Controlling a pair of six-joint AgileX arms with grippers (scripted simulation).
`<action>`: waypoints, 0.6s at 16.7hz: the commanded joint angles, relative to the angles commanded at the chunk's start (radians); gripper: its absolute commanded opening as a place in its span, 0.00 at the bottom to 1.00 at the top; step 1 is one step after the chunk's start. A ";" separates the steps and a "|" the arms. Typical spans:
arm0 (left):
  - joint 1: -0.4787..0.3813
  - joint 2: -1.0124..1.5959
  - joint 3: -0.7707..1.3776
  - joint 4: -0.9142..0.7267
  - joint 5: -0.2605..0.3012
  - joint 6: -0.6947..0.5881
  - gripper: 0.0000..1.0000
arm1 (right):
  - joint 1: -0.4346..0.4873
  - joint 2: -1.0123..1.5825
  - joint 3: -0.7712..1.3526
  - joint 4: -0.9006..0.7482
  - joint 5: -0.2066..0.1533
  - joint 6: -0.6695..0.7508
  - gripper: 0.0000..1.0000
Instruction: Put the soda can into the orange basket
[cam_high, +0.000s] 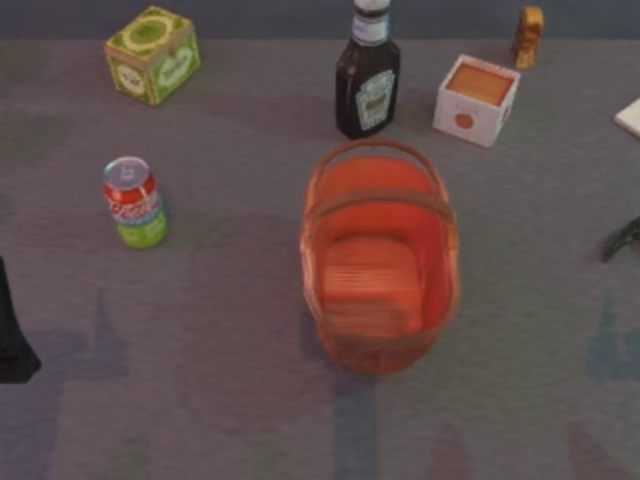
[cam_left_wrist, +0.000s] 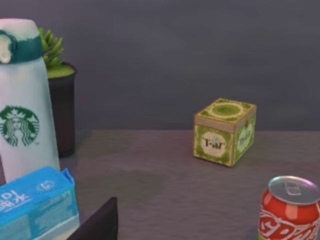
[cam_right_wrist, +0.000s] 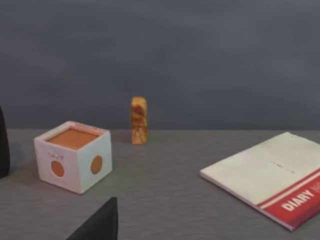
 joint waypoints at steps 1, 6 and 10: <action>0.000 0.000 0.000 0.000 0.000 0.000 1.00 | 0.000 0.000 0.000 0.000 0.000 0.000 1.00; -0.014 0.103 0.101 -0.074 0.003 0.037 1.00 | 0.000 0.000 0.000 0.000 0.000 0.000 1.00; -0.040 0.375 0.354 -0.248 0.004 0.123 1.00 | 0.000 0.000 0.000 0.000 0.000 0.000 1.00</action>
